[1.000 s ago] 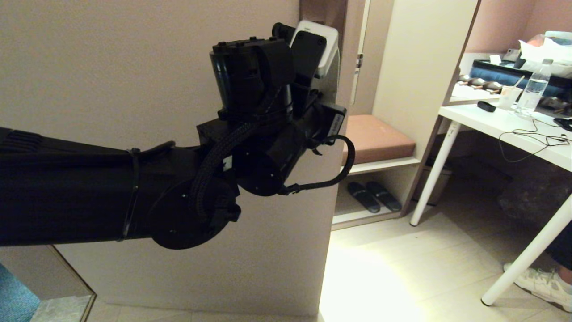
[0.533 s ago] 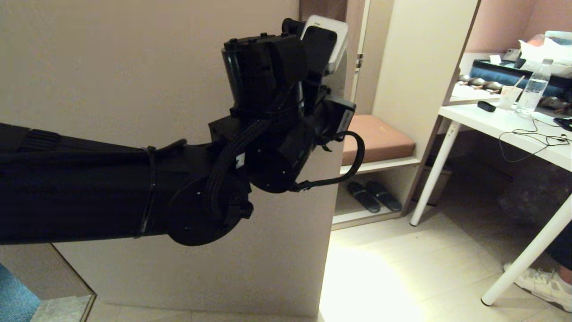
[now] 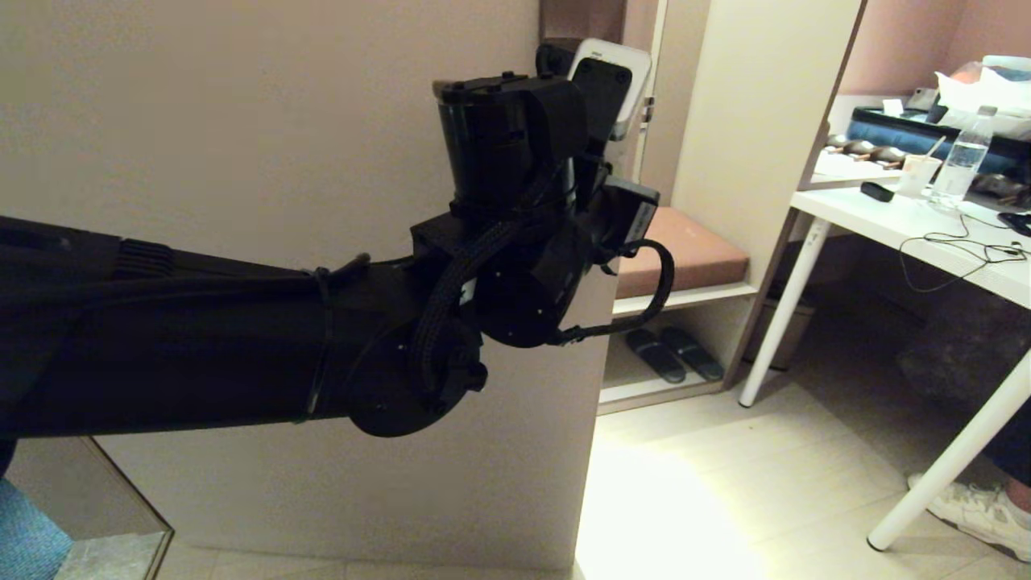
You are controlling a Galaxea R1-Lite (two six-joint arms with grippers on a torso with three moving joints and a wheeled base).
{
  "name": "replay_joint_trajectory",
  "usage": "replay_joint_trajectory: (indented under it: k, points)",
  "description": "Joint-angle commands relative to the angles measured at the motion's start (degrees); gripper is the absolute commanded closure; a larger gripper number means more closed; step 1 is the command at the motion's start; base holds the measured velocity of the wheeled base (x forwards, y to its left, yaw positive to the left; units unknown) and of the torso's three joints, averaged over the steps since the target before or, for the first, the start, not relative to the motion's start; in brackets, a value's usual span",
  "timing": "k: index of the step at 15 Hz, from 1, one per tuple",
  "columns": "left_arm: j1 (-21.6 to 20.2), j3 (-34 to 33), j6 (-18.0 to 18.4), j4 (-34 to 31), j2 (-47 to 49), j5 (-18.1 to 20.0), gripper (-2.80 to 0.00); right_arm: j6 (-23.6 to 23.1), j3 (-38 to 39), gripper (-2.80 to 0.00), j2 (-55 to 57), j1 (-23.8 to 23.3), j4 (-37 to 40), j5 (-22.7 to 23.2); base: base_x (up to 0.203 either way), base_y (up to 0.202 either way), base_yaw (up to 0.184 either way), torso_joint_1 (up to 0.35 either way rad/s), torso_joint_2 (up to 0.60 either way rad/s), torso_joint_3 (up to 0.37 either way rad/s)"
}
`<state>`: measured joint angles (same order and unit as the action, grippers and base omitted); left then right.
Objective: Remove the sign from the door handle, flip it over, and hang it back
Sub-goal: Hang the sign back with the other side facing out
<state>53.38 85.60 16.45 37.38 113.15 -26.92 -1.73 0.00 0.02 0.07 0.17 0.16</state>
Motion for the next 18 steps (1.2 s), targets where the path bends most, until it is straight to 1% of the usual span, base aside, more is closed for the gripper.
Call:
replay_joint_trajectory:
  k: [1,8,14,16,18]
  points:
    - [0.1,0.0,0.1,0.2,0.2,-0.2,0.0,0.0,0.0,0.0,0.0,0.0,0.0,0.0,0.0,0.0,0.0,0.0,0.0,0.0]
    - [0.1,0.0,0.0,0.6,1.3,-0.2,0.0,0.0,0.0,0.0,0.0,0.0,0.0,0.0,0.0,0.0,0.0,0.0,0.0,0.0]
    - [0.1,-0.7,-0.1,0.5,-1.6,-0.7,0.0,0.0,0.0,0.0,0.0,0.0,0.0,0.0,0.0,0.0,0.0,0.0,0.0,0.0]
    - [0.1,-2.5,-0.1,0.5,-3.4,-0.9,0.0,0.0,0.0,0.0,0.0,0.0,0.0,0.0,0.0,0.0,0.0,0.0,0.0,0.0]
    - [0.1,-6.0,-0.2,0.7,-5.5,-1.0,0.0,0.0,0.0,0.0,0.0,0.0,0.0,0.0,0.0,0.0,0.0,0.0,0.0,0.0]
